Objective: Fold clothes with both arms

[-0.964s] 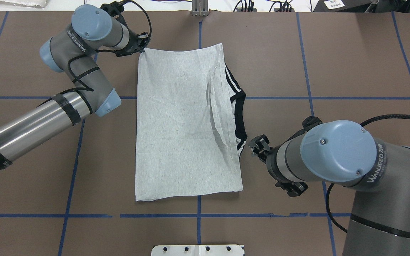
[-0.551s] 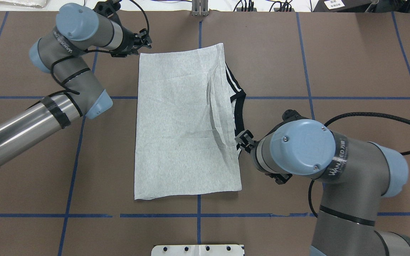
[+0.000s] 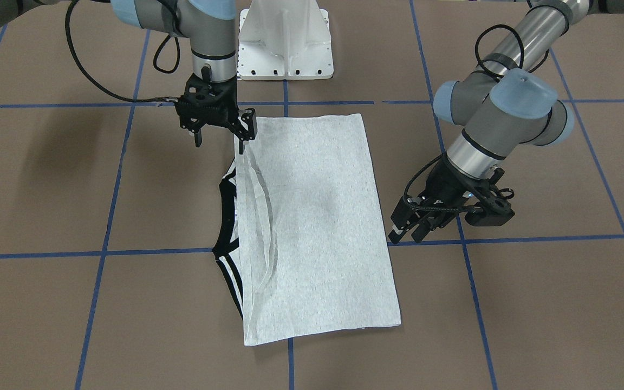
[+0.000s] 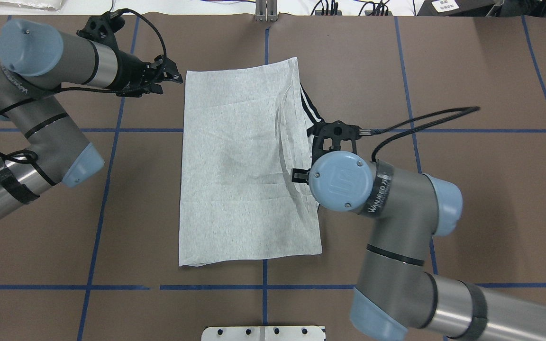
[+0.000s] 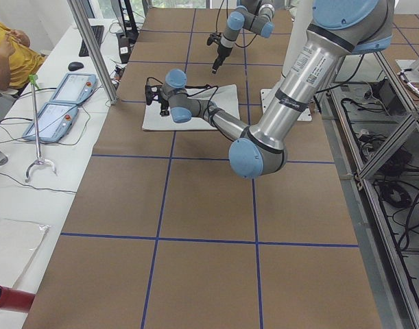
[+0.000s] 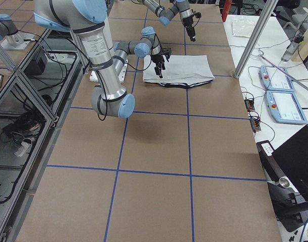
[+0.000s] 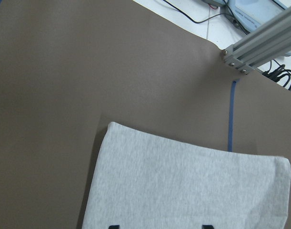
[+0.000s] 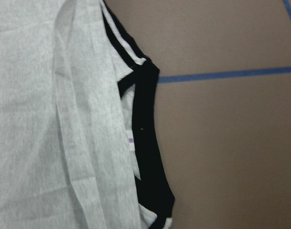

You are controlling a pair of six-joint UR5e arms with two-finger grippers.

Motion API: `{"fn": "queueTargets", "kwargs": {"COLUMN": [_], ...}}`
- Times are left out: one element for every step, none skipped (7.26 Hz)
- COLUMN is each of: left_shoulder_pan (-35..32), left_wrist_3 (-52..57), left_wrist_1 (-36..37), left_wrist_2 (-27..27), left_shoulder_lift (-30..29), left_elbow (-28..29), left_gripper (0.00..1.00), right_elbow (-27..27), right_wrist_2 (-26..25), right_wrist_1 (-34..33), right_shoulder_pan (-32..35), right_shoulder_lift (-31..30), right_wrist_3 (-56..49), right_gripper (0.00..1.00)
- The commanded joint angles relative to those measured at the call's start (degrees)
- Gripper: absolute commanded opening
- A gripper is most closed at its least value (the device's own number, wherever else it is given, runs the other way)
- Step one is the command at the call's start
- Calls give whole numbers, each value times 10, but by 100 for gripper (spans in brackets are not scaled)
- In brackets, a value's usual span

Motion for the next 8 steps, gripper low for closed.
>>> {"fn": "queueTargets", "kwargs": {"left_shoulder_pan": [-1,-1,-1,-1,-1,-1,-1,-1], "left_wrist_3": [0,0,-1,-2,-2,-2,-2,-2], "left_wrist_1": [0,0,0,0,0,0,0,0], "left_wrist_2": [-1,-1,-1,-1,-1,-1,-1,-1], "left_shoulder_lift": [14,15,18,19,19,19,19,19], "left_elbow": [-12,-12,-12,-12,-12,-12,-12,-13], "left_gripper": [65,65,65,66,66,66,66,66], "right_elbow": [-153,-187,-214,-229,-243,-254,-257,-261], "right_wrist_2": [-4,-4,-4,-4,-4,-4,-4,-4], "right_wrist_1": [20,34,38,38,38,39,39,39], "right_shoulder_pan": [19,25,31,32,32,32,34,35], "right_shoulder_lift": [106,119,126,133,133,139,139,140], "right_wrist_3": [-119,-163,-193,-198,-211,-216,-220,-220], "right_gripper": [100,100,100,100,100,100,100,100]}}
